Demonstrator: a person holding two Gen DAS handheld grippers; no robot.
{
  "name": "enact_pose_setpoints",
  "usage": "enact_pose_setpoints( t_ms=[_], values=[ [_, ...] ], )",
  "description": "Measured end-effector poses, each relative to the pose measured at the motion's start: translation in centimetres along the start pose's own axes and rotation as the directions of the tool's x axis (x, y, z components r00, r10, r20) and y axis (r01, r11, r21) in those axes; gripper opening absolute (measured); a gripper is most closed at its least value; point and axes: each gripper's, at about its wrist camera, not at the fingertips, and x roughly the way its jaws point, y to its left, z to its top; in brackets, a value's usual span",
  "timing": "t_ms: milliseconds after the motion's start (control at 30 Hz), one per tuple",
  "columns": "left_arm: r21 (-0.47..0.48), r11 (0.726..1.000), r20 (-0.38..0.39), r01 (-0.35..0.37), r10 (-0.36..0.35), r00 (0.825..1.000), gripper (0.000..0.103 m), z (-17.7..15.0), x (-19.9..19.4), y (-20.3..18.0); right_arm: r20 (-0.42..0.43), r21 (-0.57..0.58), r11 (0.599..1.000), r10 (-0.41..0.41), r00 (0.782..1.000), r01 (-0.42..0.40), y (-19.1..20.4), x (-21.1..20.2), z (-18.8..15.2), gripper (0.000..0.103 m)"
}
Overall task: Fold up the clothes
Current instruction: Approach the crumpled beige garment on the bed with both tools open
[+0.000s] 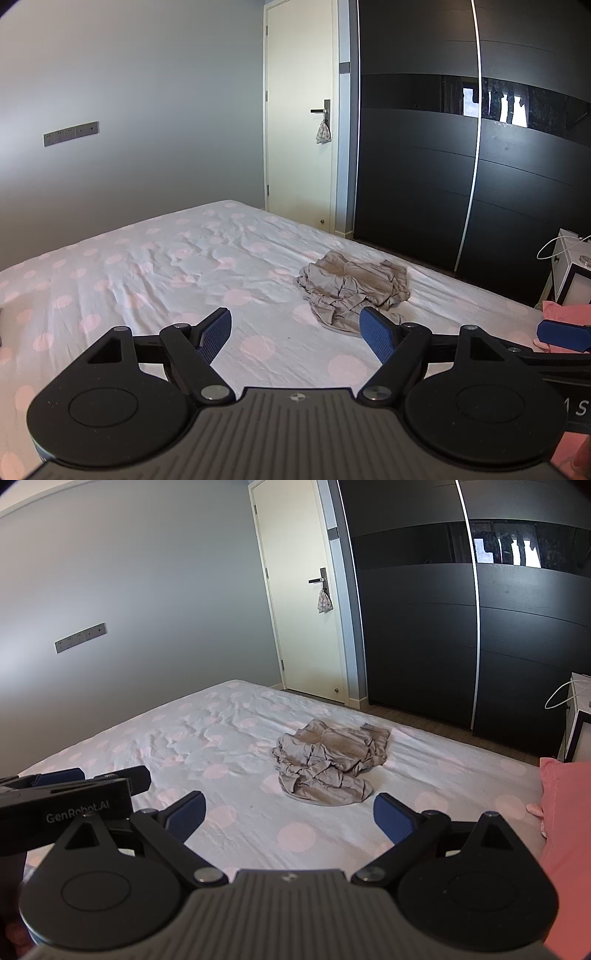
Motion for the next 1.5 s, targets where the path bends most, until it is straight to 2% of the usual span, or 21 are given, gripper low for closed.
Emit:
enact_pose_setpoints(
  t_ms=[333,500,1500],
  values=[
    [-0.006,1.000,-0.032,0.014,-0.014,0.999,0.076,-0.9,0.6,-0.1,0.004,-0.019,1.000,-0.010,1.000,0.010,0.3,0.2,0.0,0.098],
    [-0.051,0.998,-0.065,0.039,-0.042,0.997,0.076,-0.8,1.3,0.4,-0.006,-0.011,1.000,-0.011,1.000,0.011,0.0,0.7,-0.2,0.098],
    [-0.069,0.997,-0.136,0.024,-0.033,0.990,0.076,-1.5,2.1,0.6,-0.031,-0.029,1.000,-0.013,0.999,0.012,0.3,0.9,-0.4,0.098]
  ],
)
